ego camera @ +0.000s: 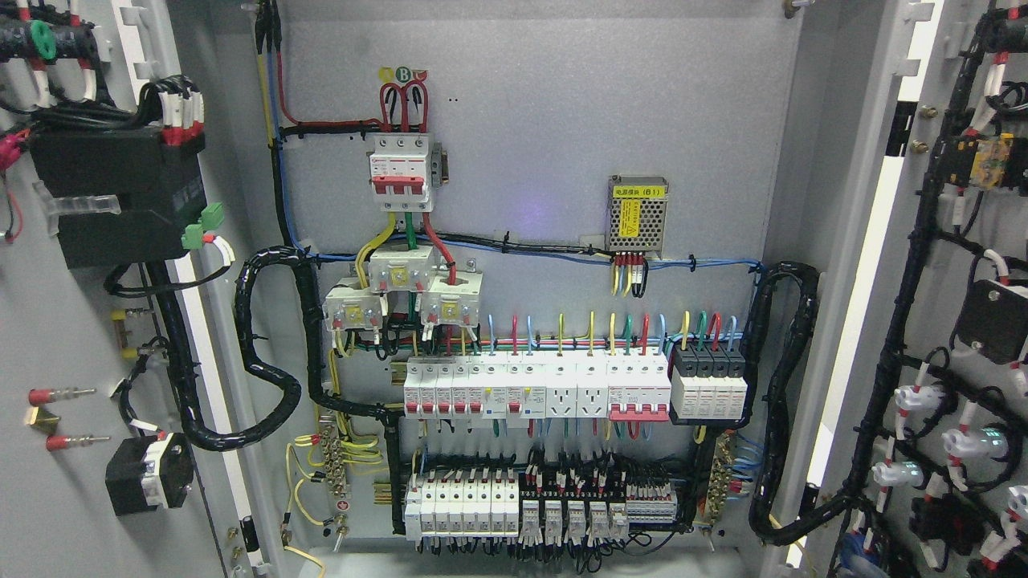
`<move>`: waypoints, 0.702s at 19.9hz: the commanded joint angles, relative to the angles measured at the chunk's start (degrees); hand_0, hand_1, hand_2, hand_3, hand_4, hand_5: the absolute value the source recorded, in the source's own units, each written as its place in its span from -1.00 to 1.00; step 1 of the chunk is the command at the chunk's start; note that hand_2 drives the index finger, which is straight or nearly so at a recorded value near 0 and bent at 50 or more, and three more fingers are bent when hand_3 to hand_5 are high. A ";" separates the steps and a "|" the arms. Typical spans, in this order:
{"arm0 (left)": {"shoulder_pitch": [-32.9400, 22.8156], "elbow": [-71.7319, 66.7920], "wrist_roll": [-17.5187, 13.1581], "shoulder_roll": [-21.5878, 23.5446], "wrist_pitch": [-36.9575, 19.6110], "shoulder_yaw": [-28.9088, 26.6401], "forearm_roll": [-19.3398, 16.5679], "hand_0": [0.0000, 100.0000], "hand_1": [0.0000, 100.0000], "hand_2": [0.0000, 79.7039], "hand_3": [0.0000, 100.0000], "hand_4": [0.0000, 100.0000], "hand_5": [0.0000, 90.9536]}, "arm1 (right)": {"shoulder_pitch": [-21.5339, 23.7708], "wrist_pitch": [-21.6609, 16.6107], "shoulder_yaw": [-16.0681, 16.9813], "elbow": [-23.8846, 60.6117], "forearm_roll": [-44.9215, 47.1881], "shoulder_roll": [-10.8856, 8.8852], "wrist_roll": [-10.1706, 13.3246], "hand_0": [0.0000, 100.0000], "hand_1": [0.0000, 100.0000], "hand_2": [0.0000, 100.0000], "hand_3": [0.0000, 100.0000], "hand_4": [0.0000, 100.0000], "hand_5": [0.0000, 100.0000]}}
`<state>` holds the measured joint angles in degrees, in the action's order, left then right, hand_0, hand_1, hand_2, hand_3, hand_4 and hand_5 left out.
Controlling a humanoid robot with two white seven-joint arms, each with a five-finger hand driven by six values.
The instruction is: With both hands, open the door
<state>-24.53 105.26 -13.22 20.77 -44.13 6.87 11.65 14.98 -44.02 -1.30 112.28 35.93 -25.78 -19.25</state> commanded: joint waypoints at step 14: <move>10.11 7.42 2.84 -17.34 -38.49 -14.42 0.13 -0.76 -0.22 -1.00 -1.00 -1.00 -1.00 | 6.64 -0.28 13.26 1.27 0.98 -1.02 0.18 -0.76 -0.22 -1.00 -1.00 -1.00 -1.00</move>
<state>-17.72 110.14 -11.34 9.95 -44.14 0.95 11.72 20.00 -44.35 6.94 114.16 36.44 -26.74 -19.11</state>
